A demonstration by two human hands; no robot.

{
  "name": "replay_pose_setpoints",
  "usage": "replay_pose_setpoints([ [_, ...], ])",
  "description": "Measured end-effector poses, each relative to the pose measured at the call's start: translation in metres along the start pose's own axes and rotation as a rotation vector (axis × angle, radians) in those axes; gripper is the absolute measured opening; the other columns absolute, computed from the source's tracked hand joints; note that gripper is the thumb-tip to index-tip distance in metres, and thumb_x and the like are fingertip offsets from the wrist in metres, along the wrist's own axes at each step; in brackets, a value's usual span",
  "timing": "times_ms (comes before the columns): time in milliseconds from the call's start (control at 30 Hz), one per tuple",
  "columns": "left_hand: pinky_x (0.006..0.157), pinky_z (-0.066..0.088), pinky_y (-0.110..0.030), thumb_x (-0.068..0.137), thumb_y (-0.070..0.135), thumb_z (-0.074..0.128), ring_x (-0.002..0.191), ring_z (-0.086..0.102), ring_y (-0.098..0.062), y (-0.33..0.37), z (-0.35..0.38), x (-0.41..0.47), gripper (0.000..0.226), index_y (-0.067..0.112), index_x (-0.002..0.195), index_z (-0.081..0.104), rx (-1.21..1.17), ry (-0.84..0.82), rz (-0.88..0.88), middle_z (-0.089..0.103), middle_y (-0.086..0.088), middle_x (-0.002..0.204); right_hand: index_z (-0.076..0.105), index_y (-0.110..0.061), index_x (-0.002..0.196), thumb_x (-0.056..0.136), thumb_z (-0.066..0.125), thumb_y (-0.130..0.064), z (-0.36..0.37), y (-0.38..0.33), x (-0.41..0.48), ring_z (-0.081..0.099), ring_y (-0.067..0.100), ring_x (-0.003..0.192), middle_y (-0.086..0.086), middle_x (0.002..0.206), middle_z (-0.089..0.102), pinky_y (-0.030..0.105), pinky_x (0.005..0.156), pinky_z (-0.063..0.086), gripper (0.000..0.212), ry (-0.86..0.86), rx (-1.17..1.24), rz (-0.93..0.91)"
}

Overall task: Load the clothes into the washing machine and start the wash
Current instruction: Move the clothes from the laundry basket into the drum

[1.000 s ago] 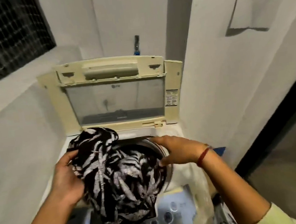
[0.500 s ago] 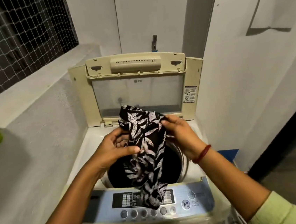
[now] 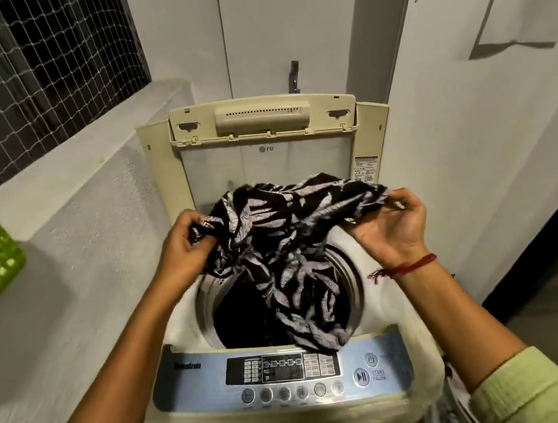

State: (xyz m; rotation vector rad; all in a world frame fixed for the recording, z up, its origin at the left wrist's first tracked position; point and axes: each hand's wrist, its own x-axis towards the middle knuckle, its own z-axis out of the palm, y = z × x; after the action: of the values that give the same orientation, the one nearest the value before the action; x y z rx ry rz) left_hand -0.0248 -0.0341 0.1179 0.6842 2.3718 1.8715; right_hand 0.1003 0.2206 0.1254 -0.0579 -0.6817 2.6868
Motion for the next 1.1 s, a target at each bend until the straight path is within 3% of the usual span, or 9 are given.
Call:
replay_pose_setpoints([
  [100, 0.057, 0.04, -0.018, 0.089, 0.0, 0.051, 0.066, 0.048, -0.007, 0.009, -0.013, 0.017, 0.037, 0.035, 0.08, 0.044, 0.06, 0.153, 0.057, 0.052, 0.006, 0.083, 0.056, -0.018, 0.059, 0.066, 0.046, -0.021, -0.016, -0.022, 0.01, 0.058, 0.016, 0.073, 0.0, 0.07, 0.064, 0.033, 0.081, 0.044, 0.013, 0.161, -0.124, -0.035],
  [200, 0.063, 0.043, -0.017, 0.092, 0.005, 0.051, 0.078, 0.053, -0.009, 0.032, -0.013, 0.032, 0.033, 0.036, 0.082, 0.046, -0.028, 0.298, 0.087, 0.054, 0.01, 0.086, 0.056, -0.017, 0.072, 0.085, 0.047, -0.011, -0.03, -0.026, 0.022, 0.051, 0.015, 0.07, 0.001, 0.071, 0.058, 0.025, 0.065, 0.041, 0.018, 0.4, -1.015, 0.052],
  [300, 0.06, 0.048, -0.02, 0.093, 0.005, 0.05, 0.073, 0.057, -0.009, 0.057, 0.007, 0.039, 0.031, 0.035, 0.085, 0.05, -0.134, 0.155, 0.082, 0.059, 0.007, 0.085, 0.055, -0.014, 0.116, 0.085, 0.062, -0.007, -0.028, -0.012, 0.027, 0.051, 0.017, 0.107, 0.005, 0.115, 0.052, 0.026, 0.086, 0.041, 0.032, 0.208, -1.544, 0.033],
  [433, 0.057, 0.053, -0.017, 0.092, 0.002, 0.052, 0.078, 0.062, -0.013, 0.088, 0.042, 0.042, 0.027, 0.028, 0.088, 0.054, -0.167, -0.065, 0.095, 0.062, 0.002, 0.093, 0.023, -0.028, 0.146, 0.075, 0.077, -0.021, 0.004, 0.015, 0.03, 0.03, 0.007, 0.129, -0.008, 0.14, 0.032, 0.024, 0.105, 0.029, 0.09, -0.265, -1.519, 0.155],
  [533, 0.056, 0.054, -0.021, 0.091, 0.001, 0.051, 0.074, 0.065, -0.013, 0.106, 0.06, 0.049, 0.023, 0.024, 0.094, 0.055, -0.255, -0.08, 0.068, 0.061, 0.001, 0.1, 0.02, -0.03, 0.146, 0.069, 0.081, -0.017, 0.004, 0.045, 0.032, 0.033, 0.006, 0.134, -0.01, 0.147, 0.034, 0.025, 0.111, 0.027, 0.099, -0.542, -1.43, 0.279],
  [767, 0.055, 0.055, -0.021, 0.094, 0.004, 0.049, 0.075, 0.064, -0.011, 0.091, 0.06, 0.057, 0.025, 0.021, 0.112, 0.054, -0.203, -0.016, -0.029, 0.06, 0.001, 0.103, 0.063, -0.011, 0.112, 0.088, 0.058, -0.004, -0.023, 0.046, 0.059, 0.061, 0.0, 0.089, 0.005, 0.108, 0.064, 0.015, 0.087, 0.046, 0.025, -0.184, -1.307, 0.098],
  [900, 0.062, 0.053, -0.023, 0.095, 0.019, 0.051, 0.083, 0.065, -0.012, 0.062, 0.047, 0.055, 0.029, 0.025, 0.123, 0.048, -0.263, 0.022, -0.095, 0.063, 0.0, 0.104, 0.063, -0.003, 0.109, 0.096, 0.045, -0.018, -0.013, -0.007, 0.101, 0.067, 0.012, 0.069, 0.01, 0.089, 0.073, 0.018, 0.058, 0.054, 0.027, 0.239, -0.824, 0.128],
  [1000, 0.073, 0.054, -0.031, 0.094, 0.024, 0.054, 0.094, 0.065, -0.02, 0.021, 0.058, 0.052, 0.029, 0.026, 0.122, 0.047, -0.241, -0.021, -0.253, 0.062, -0.004, 0.116, 0.064, -0.005, 0.104, 0.097, 0.042, -0.039, 0.024, -0.038, 0.103, 0.07, 0.024, 0.079, 0.015, 0.091, 0.072, 0.041, 0.07, 0.059, 0.041, 0.132, -0.523, 0.257],
  [1100, 0.075, 0.052, -0.03, 0.085, 0.025, 0.067, 0.097, 0.061, -0.014, -0.034, 0.09, 0.037, 0.049, 0.026, 0.128, 0.043, 0.109, -0.355, -0.456, 0.059, -0.005, 0.122, 0.064, -0.006, 0.083, 0.099, 0.037, -0.034, 0.063, -0.049, 0.096, 0.064, 0.024, 0.082, 0.013, 0.085, 0.064, 0.046, 0.08, 0.054, 0.041, -0.068, -0.321, 0.303],
])
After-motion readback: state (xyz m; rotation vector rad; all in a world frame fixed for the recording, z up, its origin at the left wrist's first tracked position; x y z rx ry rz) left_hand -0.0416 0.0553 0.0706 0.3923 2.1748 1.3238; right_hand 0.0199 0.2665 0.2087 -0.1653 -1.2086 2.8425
